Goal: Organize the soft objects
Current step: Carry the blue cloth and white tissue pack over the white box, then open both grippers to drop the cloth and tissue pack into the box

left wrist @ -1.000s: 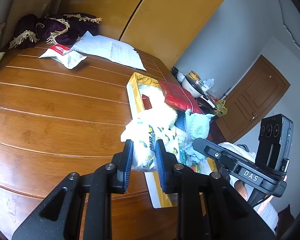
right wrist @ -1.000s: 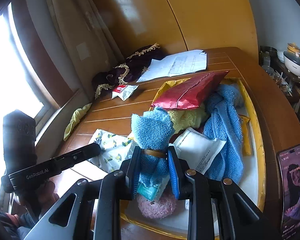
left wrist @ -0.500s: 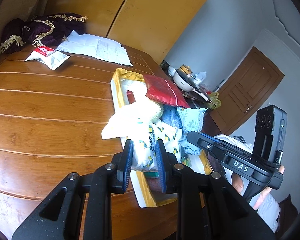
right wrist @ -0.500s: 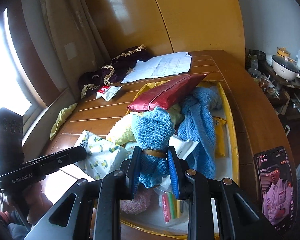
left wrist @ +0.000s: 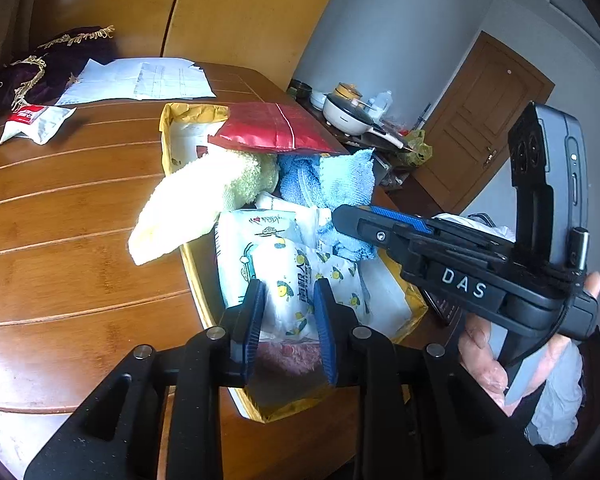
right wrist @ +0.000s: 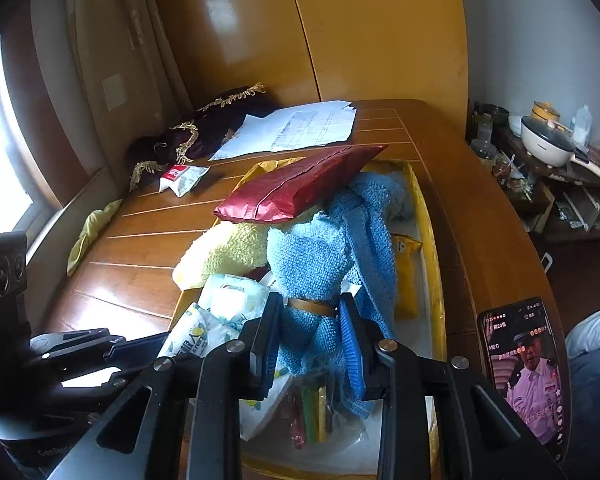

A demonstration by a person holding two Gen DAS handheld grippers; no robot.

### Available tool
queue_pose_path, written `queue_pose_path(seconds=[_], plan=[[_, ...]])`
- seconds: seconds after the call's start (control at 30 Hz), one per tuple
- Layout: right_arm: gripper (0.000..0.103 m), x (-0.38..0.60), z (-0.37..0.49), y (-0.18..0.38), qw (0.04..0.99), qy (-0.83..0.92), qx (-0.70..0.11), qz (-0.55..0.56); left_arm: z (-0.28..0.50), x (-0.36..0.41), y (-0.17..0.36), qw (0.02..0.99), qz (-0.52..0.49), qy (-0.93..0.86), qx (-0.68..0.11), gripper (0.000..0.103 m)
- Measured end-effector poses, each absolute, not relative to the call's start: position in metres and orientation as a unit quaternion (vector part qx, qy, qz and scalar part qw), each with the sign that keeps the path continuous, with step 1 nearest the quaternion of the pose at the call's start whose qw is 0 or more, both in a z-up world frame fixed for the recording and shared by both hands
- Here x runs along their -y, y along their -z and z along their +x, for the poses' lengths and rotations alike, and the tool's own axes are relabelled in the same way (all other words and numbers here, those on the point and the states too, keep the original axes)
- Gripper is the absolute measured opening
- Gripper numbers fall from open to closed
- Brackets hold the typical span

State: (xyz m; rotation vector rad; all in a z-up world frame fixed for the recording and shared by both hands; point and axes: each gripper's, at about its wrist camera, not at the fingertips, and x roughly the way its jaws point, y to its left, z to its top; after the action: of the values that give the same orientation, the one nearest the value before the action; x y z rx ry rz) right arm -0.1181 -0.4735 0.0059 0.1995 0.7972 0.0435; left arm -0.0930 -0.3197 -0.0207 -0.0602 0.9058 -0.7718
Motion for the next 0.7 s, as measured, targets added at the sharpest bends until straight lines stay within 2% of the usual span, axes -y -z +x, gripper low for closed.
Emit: queue_pose_path(seconds=[0.03,0.07,0.1,0.2,0.23,0.27,0.3,0.47,0.7], plan=[[0.035,0.473,-0.117,-0.006,0.917,-0.017,-0.388,0.096,-0.090,0.321,0.024,0.829,-0.031,0.356,-0.429,0.026],[0.037,0.472,-0.118,-0.006,0.917,-0.011,-0.386,0.096,-0.086,0.322,0.028,0.829,-0.037,0.349,-0.435,0.033],[0.039,0.471,-0.118,-0.006,0.918,-0.008,-0.385,0.095,-0.082,0.320,0.030,0.825,-0.046,0.351,-0.440,0.036],[0.046,0.469,-0.122,-0.010,0.921,-0.007,-0.377,0.097,-0.084,0.314,0.030,0.812,-0.066,0.373,-0.444,0.038],[0.048,0.467,-0.124,-0.013,0.923,-0.006,-0.372,0.095,-0.086,0.311,0.029,0.807,-0.072,0.385,-0.442,0.046],[0.048,0.466,-0.127,-0.016,0.926,-0.004,-0.367,0.092,-0.089,0.307,0.027,0.805,-0.079,0.393,-0.438,0.059],[0.049,0.463,-0.130,-0.019,0.928,-0.002,-0.361,0.088,-0.091,0.302,0.025,0.806,-0.086,0.399,-0.430,0.063],[0.070,0.445,-0.140,-0.034,0.937,-0.049,-0.332,0.093,-0.094,0.269,0.016,0.823,-0.121,0.390,-0.395,0.073],[0.070,0.410,-0.124,-0.040,0.925,-0.122,-0.323,0.160,-0.081,0.204,0.003,0.854,-0.194,0.337,-0.345,0.073]])
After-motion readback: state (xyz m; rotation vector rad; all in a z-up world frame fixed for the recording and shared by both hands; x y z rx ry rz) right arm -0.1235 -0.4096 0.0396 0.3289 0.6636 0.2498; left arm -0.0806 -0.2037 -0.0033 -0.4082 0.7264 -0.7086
